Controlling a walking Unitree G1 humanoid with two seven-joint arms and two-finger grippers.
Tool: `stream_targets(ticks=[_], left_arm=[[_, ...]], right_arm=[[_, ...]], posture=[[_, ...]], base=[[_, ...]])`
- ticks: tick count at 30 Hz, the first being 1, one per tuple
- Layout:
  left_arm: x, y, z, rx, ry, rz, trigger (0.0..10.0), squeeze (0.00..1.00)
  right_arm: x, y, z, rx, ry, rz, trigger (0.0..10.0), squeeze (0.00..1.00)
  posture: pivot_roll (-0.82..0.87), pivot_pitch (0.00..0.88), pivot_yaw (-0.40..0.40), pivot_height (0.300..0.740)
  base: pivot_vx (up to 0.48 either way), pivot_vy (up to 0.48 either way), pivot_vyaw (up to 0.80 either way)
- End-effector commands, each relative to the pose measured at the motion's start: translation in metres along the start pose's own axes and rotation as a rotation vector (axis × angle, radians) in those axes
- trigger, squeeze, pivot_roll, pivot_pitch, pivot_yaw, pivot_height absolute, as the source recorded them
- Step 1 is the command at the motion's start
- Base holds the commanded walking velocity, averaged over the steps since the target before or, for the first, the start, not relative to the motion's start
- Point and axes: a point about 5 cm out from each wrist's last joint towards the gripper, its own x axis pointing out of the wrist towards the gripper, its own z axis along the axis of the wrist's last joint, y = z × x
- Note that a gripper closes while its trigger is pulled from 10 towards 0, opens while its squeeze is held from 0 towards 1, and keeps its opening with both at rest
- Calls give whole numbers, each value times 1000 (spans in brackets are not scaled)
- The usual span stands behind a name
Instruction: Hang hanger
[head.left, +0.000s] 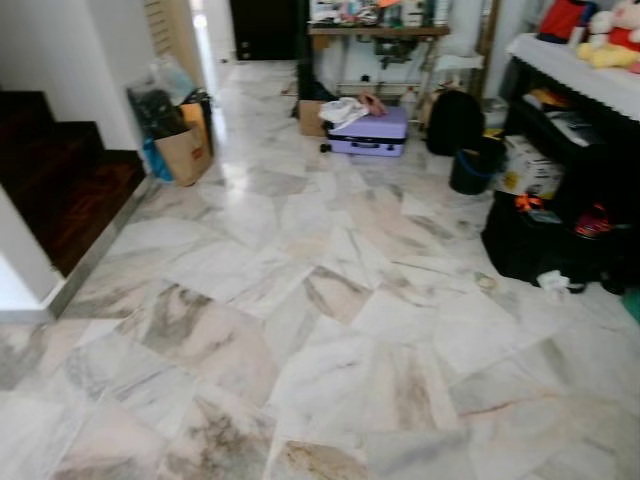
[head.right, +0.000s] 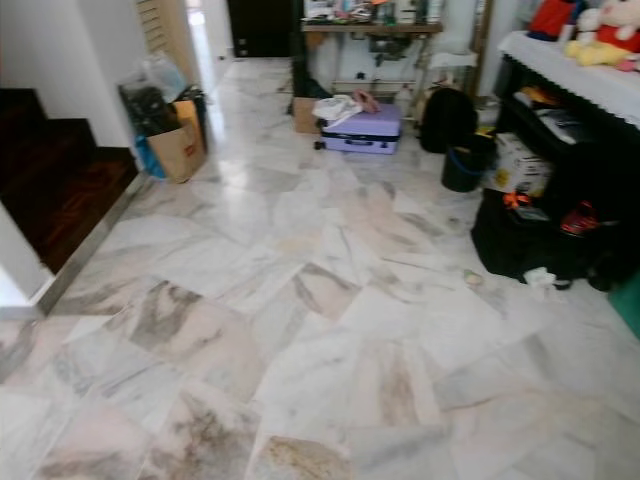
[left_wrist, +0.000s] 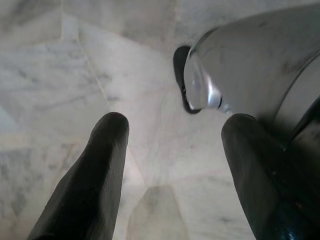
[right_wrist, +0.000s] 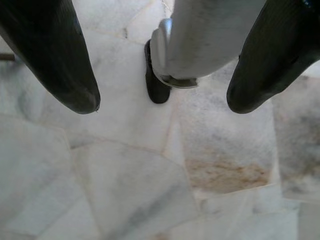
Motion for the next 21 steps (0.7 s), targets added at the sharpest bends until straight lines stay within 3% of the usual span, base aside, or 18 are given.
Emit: stream_targets(ticks=[1,21], left_arm=[[0,29,69,-119,-191,26,10000,0],[0,28,68,-37,-179,17,10000,0]], right_arm=[[6,2,78,-26,-134,159,10000,0],[6,3,74,-61,-122,167,10000,0]], posture=[[143,40,-9,740],[153,9,-5,740]], base=[[0,0,-769],[0,0,-766]])
